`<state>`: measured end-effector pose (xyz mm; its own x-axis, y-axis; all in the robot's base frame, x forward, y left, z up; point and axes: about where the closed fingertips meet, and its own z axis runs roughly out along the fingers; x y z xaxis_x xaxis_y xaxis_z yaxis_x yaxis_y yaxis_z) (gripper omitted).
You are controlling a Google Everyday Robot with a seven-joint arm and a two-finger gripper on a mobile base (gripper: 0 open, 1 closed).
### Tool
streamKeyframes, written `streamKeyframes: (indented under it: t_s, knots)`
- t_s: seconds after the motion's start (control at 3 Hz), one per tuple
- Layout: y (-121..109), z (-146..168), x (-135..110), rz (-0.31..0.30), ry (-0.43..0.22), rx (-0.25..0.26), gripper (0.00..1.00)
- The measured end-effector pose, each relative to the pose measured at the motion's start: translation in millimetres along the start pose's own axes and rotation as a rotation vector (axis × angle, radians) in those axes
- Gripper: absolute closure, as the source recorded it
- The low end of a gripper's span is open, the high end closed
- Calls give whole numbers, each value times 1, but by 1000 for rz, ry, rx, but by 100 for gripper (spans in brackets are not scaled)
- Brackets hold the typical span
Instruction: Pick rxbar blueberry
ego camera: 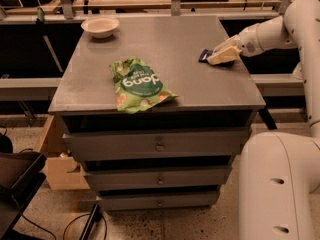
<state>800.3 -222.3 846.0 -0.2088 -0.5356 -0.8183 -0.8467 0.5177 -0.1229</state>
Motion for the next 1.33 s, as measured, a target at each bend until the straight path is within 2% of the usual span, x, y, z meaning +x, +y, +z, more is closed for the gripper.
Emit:
streamKeyframes:
  t_s: [0.33, 0.67, 1.0, 1.33]
  knots:
    - [-10, -15, -18, -22, 46, 78, 100]
    - [-20, -30, -36, -8, 67, 164, 100]
    - [-19, -39, -63, -57, 42, 214, 100]
    - [-19, -39, -63, -57, 42, 214, 100]
